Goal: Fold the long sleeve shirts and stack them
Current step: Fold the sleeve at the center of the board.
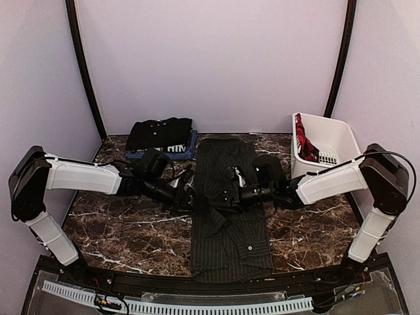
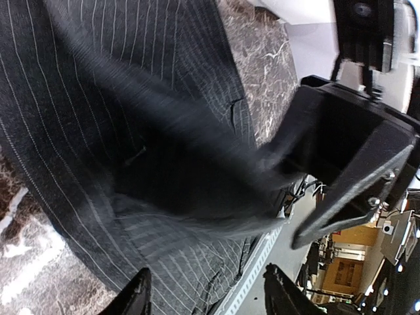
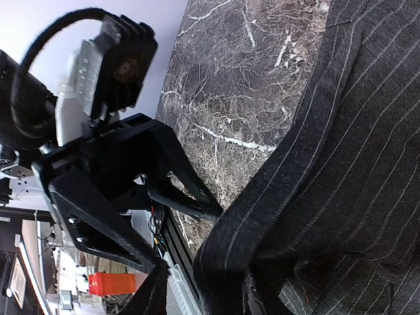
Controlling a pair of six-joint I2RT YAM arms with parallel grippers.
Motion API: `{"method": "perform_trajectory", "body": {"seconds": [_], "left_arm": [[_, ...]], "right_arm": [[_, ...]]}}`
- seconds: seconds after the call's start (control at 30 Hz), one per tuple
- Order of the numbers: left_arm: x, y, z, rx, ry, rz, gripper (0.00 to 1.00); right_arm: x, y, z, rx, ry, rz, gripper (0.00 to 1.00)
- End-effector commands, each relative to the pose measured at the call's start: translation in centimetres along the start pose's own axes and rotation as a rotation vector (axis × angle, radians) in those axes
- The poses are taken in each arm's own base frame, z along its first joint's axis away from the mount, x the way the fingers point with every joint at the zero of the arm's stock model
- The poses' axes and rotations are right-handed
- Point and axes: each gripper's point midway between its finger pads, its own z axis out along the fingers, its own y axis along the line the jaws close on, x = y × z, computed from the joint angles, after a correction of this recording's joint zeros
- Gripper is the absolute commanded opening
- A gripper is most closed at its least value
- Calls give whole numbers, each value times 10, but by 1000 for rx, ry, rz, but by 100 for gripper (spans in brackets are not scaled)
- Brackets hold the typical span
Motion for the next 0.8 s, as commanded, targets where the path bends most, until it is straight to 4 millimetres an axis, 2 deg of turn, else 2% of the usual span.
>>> {"method": "perform_trajectory", "body": {"seconds": [0.0, 0.1, 0.2, 0.27, 0.37, 0.53, 0.77], "left_arm": [[-1, -10, -23, -23, -70, 45, 58], [2, -7, -30, -43, -91, 36, 59], [4, -12, -39, -44, -116, 53, 61], [7, -5, -42, -80, -111, 54, 61], [15, 5, -38, -107, -73, 50, 61], [19, -11, -27, -54, -26, 65, 61], [26, -6, -9, -128, 17, 29, 60]], "right_arm": [[-5, 0, 14, 34, -5, -42, 39], [-4, 8, 27, 28, 6, -58, 42], [-2, 13, 37, 24, 17, -68, 43], [0, 12, 41, 20, 21, -63, 44], [-4, 11, 38, 39, 1, -75, 45], [-10, 14, 28, 67, -45, -98, 49], [-23, 15, 11, 132, -110, -138, 51]]}}
